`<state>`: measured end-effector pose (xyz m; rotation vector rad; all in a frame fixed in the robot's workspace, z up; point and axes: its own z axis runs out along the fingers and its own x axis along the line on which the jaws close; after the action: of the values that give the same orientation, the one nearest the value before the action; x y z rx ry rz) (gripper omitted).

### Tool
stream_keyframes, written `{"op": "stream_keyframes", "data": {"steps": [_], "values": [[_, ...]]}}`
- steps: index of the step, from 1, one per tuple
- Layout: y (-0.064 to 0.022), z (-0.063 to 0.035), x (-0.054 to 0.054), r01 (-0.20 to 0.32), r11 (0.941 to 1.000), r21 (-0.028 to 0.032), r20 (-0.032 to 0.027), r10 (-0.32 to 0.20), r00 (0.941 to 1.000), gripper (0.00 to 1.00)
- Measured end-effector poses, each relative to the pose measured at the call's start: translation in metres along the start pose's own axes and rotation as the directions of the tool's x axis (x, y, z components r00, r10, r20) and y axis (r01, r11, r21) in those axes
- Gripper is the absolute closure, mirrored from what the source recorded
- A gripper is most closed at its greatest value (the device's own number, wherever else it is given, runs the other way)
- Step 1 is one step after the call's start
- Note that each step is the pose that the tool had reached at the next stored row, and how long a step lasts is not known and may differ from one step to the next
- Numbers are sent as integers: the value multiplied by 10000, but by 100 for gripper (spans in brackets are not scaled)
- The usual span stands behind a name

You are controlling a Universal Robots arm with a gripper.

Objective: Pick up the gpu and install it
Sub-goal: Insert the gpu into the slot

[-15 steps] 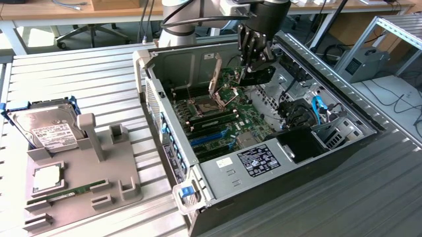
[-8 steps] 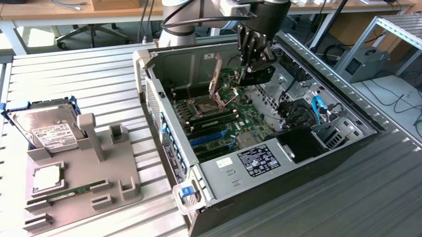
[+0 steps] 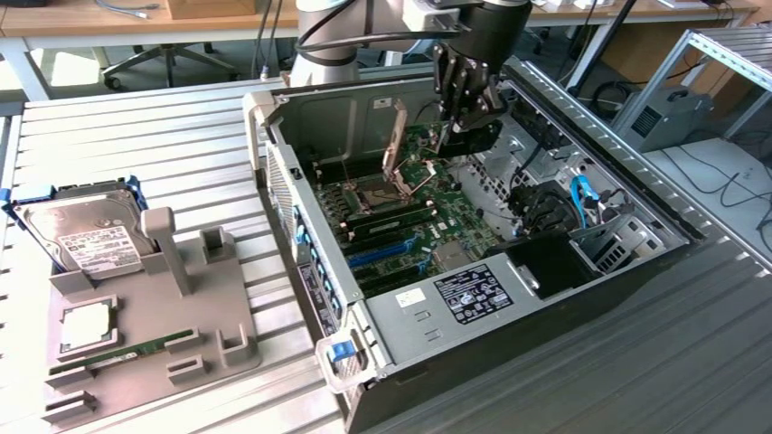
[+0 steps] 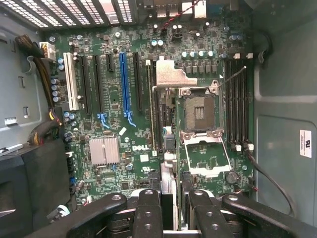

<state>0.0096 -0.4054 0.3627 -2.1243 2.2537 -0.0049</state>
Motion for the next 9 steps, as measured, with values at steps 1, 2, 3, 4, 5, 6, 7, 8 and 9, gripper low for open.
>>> {"op": "stream_keyframes", "data": {"steps": [1, 2, 3, 4, 5, 6, 7, 8, 9], "values": [[0, 0, 0, 33, 10000, -1, 1, -33, 10000, 73], [0, 0, 0, 63, 10000, -2, 2, -63, 10000, 73], [0, 0, 0, 90, 10000, -3, 3, -90, 10000, 73], [0, 0, 0, 115, 9999, -4, 4, -115, 9999, 73], [0, 0, 0, 141, 9999, -4, 4, -141, 9999, 73], [0, 0, 0, 169, 9999, -5, 5, -169, 9999, 73], [0, 0, 0, 197, 9998, -6, 7, -197, 9998, 73], [0, 0, 0, 217, 9998, -6, 7, -217, 9998, 73], [0, 0, 0, 243, 9997, -7, 8, -243, 9997, 73]]}}
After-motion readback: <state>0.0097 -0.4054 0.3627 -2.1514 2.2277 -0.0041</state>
